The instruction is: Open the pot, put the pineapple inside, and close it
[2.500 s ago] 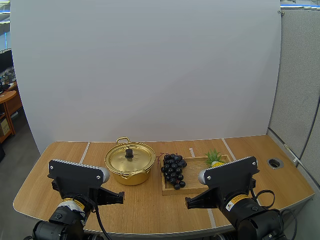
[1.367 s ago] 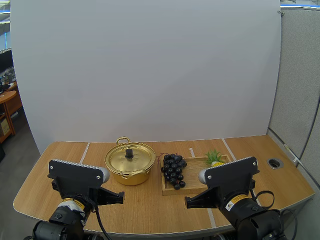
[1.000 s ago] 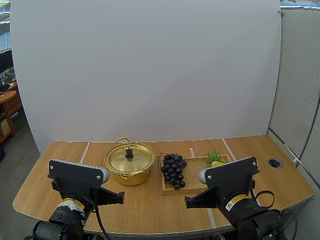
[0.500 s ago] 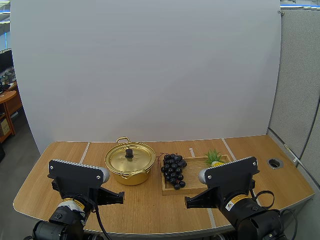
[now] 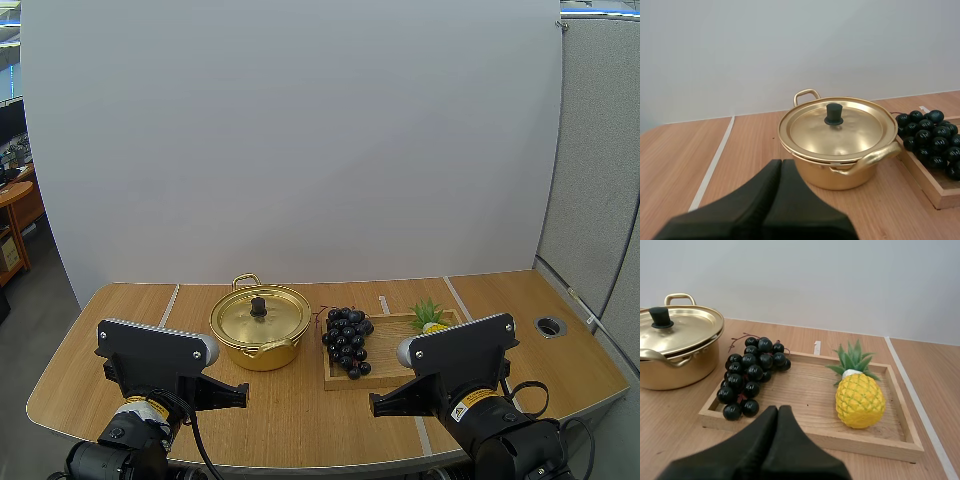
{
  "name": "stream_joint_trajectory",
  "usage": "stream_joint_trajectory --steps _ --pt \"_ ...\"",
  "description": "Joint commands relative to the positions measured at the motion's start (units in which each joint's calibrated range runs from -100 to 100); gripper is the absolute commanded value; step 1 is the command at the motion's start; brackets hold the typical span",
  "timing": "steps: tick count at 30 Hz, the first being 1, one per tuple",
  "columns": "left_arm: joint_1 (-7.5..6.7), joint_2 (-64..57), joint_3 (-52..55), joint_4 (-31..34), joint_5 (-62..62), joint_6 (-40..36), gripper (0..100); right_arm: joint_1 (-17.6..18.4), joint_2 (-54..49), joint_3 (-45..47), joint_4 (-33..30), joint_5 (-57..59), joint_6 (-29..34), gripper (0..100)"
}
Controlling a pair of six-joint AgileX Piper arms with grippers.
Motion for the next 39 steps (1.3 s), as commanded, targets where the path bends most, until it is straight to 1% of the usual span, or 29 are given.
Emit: stream_joint_trajectory --steps 1,3,5,8,11,15,19,22,27,33,36,39 --pt "0.02 -0.2 -0.9 -0.1 -0.7 -0.6 0 -0.2 -0.4 0.0 0.3 -2.3 0.2 0" --pt "0.02 -0.2 -4.4 -0.1 1.7 -0.6 0 -0.2 -0.4 -0.6 -0.5 -2.3 0.2 0" --pt "0.02 -0.2 -7.9 -0.1 4.2 -0.6 0 -0.2 -0.4 -3.7 -1.0 -1.8 0.2 0" --pt "0.02 -0.2 -12.5 0.4 9.7 -0.5 0 -0.2 -0.4 -10.4 -1.1 2.1 0.2 0" --pt "0.02 -0.2 -14.4 1.0 10.4 -0.5 0 -0.2 -0.4 -16.7 -1.2 6.9 0.2 0" --pt "0.02 -0.2 -16.9 3.4 10.4 -0.5 0 -0.2 -0.4 -22.4 -1.5 10.9 0.2 0" --pt "0.02 -0.2 -20.8 4.1 11.4 0.7 0 -0.2 -0.4 -27.8 -1.6 18.8 0.2 0" --pt "0.02 -0.2 -24.7 4.1 14.9 1.6 0 -0.2 -0.4 -31.9 -1.6 26.6 0.2 0" --pt "0.02 -0.2 -33.3 4.1 26.7 1.5 0 -0.2 -0.4 -38.1 -1.6 39.0 0.2 0" --pt "0.02 -0.2 -44.2 4.1 42.7 1.4 0 -0.2 -0.4 -43.7 -1.5 48.2 0.2 0" --pt "0.02 -0.2 -47.6 4.1 47.1 1.4 0 -0.2 -0.4 -46.0 -1.5 51.2 0.2 0" --pt "0.02 -0.2 -49.3 4.1 48.8 1.4 0 -0.2 -0.4 -47.9 -1.5 52.1 0.2 0"
